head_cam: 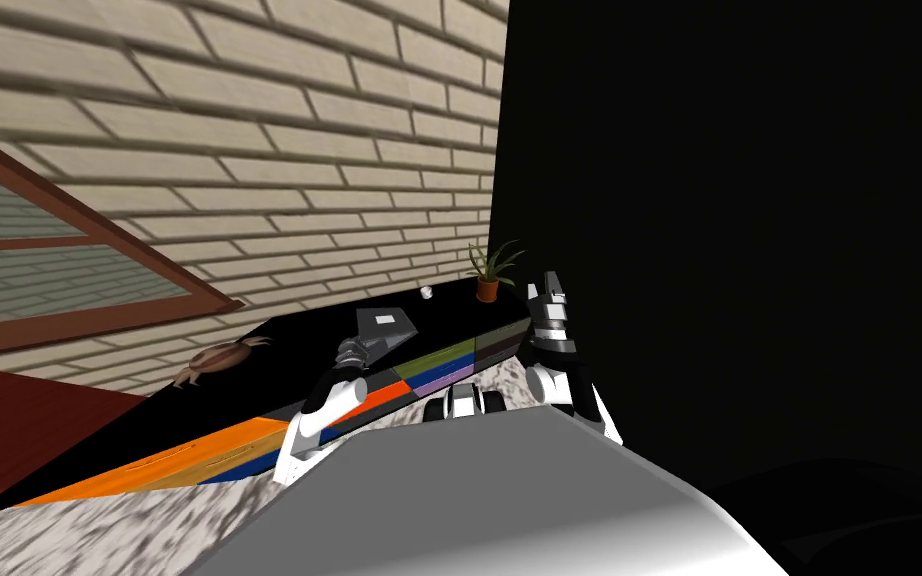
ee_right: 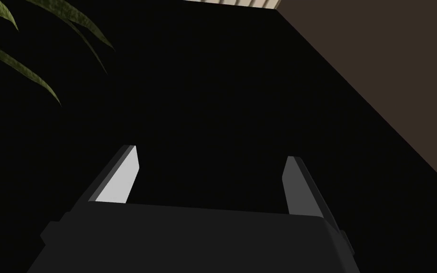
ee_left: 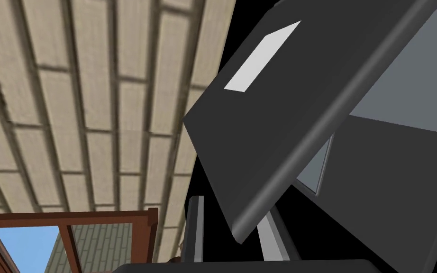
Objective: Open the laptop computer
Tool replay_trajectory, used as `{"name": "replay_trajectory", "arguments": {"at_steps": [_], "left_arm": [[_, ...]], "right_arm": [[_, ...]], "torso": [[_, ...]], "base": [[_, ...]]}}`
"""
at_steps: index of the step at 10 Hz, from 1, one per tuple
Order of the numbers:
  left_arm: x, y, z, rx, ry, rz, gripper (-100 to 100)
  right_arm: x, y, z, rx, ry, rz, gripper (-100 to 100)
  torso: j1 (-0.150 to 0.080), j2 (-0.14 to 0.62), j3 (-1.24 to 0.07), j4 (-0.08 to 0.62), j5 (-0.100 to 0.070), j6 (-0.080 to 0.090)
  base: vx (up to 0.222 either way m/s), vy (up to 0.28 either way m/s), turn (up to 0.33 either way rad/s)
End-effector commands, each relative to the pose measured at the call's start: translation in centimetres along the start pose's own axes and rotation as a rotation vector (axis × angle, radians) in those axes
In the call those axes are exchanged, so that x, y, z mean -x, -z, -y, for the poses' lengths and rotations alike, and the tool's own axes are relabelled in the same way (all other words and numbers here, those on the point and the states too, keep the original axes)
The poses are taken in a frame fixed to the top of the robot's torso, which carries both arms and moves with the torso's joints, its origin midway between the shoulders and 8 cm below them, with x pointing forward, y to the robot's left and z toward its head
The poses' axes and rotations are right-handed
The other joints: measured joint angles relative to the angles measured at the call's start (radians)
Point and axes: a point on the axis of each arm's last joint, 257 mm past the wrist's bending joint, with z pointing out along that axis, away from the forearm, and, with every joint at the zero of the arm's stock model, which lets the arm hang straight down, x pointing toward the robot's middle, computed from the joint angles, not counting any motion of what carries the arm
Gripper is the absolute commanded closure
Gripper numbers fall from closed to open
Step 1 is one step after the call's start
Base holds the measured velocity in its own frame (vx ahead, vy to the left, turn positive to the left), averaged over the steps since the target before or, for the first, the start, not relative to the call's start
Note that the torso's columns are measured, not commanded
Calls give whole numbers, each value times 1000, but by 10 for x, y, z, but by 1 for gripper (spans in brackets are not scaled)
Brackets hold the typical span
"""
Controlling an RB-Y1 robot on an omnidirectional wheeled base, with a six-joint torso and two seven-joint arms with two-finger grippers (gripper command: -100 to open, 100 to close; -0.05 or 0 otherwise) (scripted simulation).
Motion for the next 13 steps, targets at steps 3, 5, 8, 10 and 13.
{"name": "replay_trajectory", "arguments": {"at_steps": [3, 5, 8, 10, 13], "left_arm": [[29, -28, 5, 6, 21, 56, -100], [48, -40, 14, 2, 18, 94, -100], [88, -60, 33, -7, 23, 176, -100], [106, -70, 47, -20, 36, 214, -100], [149, -82, 71, -37, 64, 304, -100]], "right_arm": [[0, 0, 0, 0, -1, 0, 0], [0, 0, 0, 0, 0, 0, 0], [0, 0, 0, 0, 0, 0, 0], [0, 0, 0, 0, 0, 0, 0], [0, 0, 0, 0, 0, 0, 0]], "torso": [[-3, 5, 3, 1, 0, 1], [1, -4, -2, -2, 1, 0], [1, -2, -1, 0, 0, -1], [-1, 3, 2, 0, 1, 1], [0, -3, -2, -1, 0, 0]], "base": [[-152, -7, -296], [-122, -32, -172], [-110, -9, -246], [-182, -39, -292], [-116, -45, -204]]}}
